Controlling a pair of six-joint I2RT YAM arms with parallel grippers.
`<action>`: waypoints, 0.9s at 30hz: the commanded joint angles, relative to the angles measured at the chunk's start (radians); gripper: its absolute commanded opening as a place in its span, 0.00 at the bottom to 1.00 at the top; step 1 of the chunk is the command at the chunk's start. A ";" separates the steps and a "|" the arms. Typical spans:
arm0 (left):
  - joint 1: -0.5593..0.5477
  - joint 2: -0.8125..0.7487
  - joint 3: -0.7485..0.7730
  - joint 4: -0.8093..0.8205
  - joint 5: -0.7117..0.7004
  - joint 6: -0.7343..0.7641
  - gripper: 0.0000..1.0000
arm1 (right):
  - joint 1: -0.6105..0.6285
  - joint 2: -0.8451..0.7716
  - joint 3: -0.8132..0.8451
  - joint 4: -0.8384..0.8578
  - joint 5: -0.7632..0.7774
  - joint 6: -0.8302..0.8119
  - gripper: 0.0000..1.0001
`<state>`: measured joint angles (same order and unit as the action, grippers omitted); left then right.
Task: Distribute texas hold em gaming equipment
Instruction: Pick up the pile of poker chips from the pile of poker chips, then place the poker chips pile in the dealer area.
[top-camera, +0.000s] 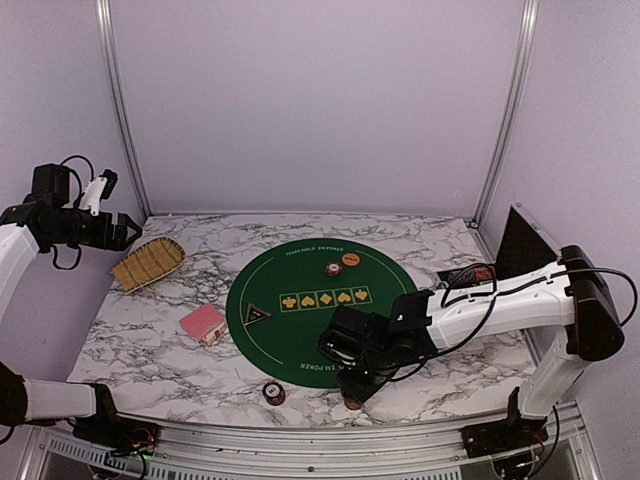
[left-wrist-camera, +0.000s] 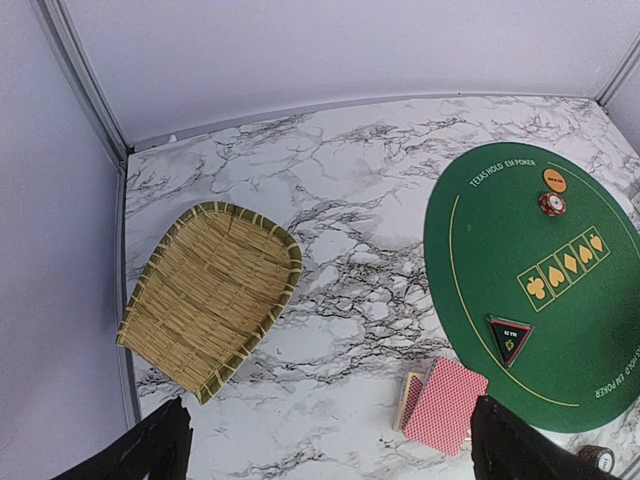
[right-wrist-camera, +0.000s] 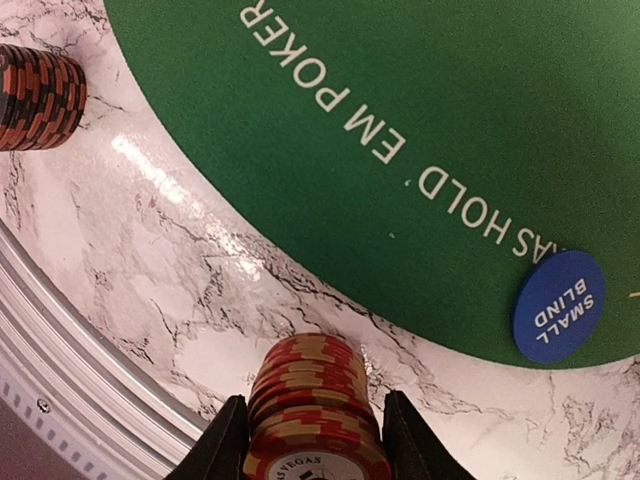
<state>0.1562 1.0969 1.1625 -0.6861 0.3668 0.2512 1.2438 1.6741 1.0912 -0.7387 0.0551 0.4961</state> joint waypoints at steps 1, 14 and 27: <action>0.005 -0.006 0.022 -0.029 0.020 0.011 0.99 | 0.009 0.002 0.076 -0.054 0.016 -0.011 0.29; 0.005 -0.011 0.015 -0.030 0.026 0.016 0.99 | 0.009 0.130 0.340 -0.134 0.022 -0.048 0.22; 0.005 0.000 0.011 -0.029 0.067 -0.004 0.99 | 0.009 0.541 0.811 -0.125 0.027 -0.116 0.20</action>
<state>0.1562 1.0969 1.1625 -0.6861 0.4023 0.2512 1.2465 2.1235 1.7710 -0.8787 0.0757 0.4091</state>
